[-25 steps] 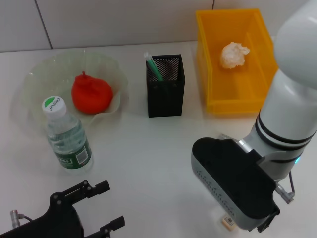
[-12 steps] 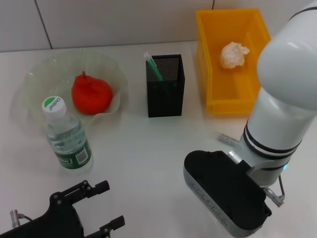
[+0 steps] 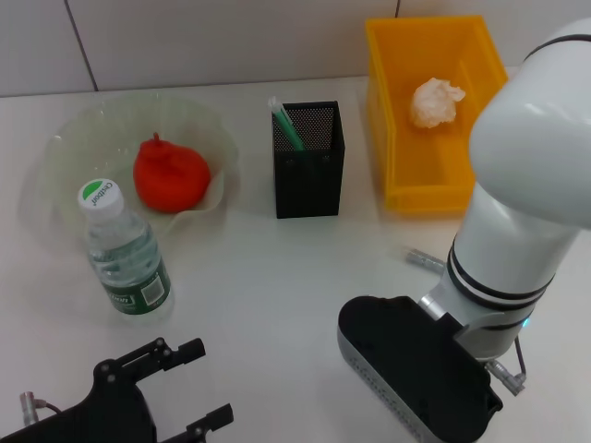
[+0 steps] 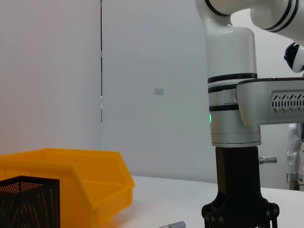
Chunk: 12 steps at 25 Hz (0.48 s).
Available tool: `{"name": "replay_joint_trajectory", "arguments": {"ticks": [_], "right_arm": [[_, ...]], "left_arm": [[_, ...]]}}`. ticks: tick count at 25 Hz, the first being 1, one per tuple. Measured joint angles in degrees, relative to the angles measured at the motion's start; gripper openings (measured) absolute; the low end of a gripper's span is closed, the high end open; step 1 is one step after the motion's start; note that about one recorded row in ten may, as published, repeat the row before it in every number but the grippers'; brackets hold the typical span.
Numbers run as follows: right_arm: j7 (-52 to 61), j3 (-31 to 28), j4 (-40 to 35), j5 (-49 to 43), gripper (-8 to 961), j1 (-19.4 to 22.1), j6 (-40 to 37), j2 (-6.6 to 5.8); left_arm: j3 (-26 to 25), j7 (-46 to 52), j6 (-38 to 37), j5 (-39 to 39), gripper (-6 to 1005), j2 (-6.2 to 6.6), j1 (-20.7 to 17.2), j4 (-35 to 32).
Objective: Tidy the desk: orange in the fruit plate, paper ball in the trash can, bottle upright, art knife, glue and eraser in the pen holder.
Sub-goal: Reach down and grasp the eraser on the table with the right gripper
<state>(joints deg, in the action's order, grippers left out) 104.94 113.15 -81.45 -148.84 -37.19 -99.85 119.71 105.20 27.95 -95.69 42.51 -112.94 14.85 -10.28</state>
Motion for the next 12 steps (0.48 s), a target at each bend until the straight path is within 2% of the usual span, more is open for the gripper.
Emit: {"name": "replay_joint_trajectory", "arguments": {"ticks": [7,12], "right_arm": [[1.42,0.73,0.05,-0.11,620,-0.18,0.66,0.0],[1.6,0.85,0.13,-0.15,555,-0.25,0.76,-0.01]], "left_arm": [[0.0,0.0,0.07,0.12,690,0.0,-0.13,0.0],[0.0,0.0,0.07,0.12,690,0.0,-0.23,0.0]]}}
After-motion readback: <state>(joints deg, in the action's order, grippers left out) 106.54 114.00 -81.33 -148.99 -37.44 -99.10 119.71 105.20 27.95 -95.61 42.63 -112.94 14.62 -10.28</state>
